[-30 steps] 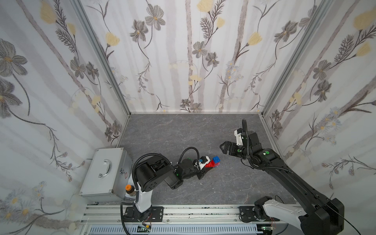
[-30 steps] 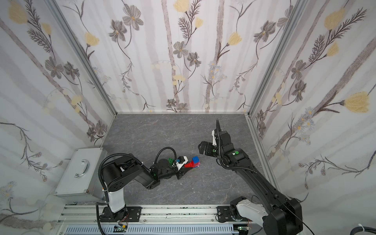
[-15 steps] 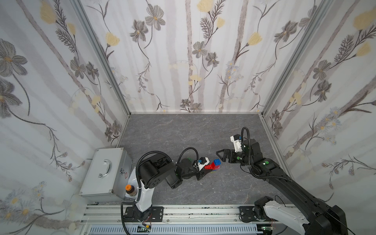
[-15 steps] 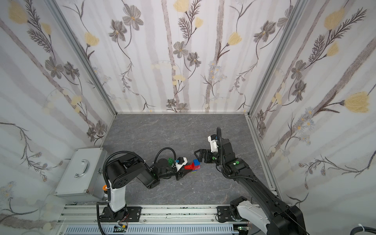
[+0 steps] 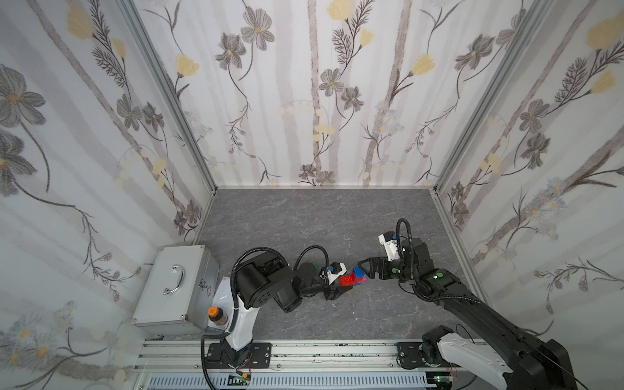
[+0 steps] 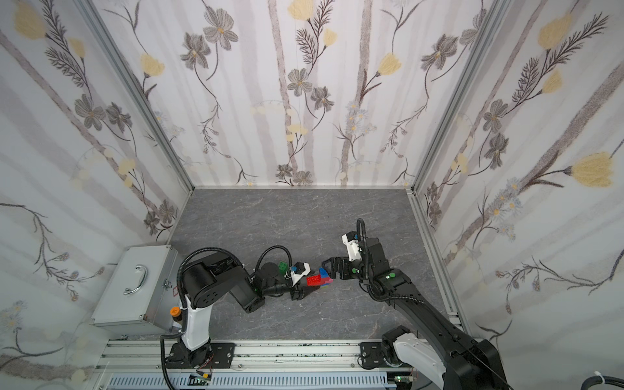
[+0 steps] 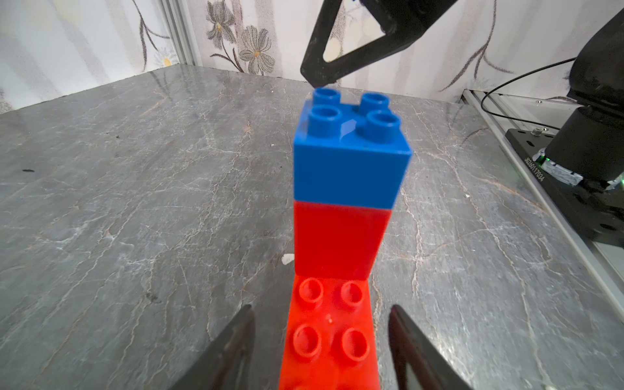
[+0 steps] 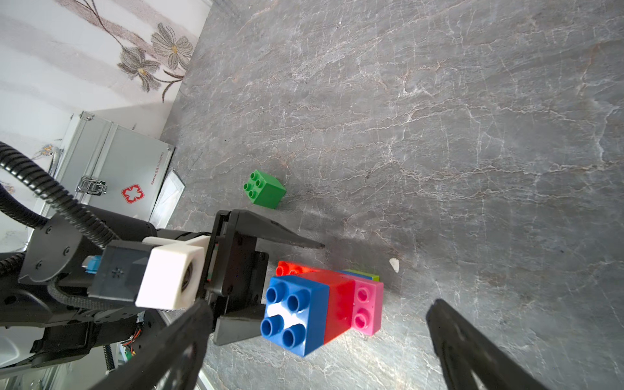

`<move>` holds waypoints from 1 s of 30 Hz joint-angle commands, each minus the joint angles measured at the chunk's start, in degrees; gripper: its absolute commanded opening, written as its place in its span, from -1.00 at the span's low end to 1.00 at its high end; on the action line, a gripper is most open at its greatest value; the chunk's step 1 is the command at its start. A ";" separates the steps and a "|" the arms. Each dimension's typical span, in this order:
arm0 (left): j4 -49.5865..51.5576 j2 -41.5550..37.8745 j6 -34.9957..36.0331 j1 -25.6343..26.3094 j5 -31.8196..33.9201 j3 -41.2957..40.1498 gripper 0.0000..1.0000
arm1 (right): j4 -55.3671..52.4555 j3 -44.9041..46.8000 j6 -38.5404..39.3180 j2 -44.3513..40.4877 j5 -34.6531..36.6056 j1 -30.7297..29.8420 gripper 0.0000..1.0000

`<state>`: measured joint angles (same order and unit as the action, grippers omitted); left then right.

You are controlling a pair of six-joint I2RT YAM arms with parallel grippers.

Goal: Assemble the number 4 with lego
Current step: Place the lego brick at the center of the board, then pick up the lego brick from the center of the board.

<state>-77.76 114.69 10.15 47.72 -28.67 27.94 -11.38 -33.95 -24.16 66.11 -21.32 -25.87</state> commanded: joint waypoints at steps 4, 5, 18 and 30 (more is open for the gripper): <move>-1.25 -7.09 -0.04 0.08 4.12 -3.75 1.00 | 3.48 -0.19 0.72 -2.33 4.59 -0.04 1.00; -0.09 -8.82 -0.17 0.04 5.17 -4.52 1.00 | 3.62 -0.32 0.48 -2.76 5.62 -0.05 1.00; 78.51 -35.81 -34.05 -4.15 36.46 14.56 1.00 | 7.16 1.17 -5.42 1.76 13.15 1.11 1.00; 88.02 -36.98 -48.68 -18.80 11.43 13.12 1.00 | 11.61 5.58 -3.34 2.36 8.99 2.19 0.95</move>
<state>7.09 76.27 -34.79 30.41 -8.08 41.52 -4.03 -29.04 -28.23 68.29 -10.26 -23.86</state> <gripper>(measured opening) 0.997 0.978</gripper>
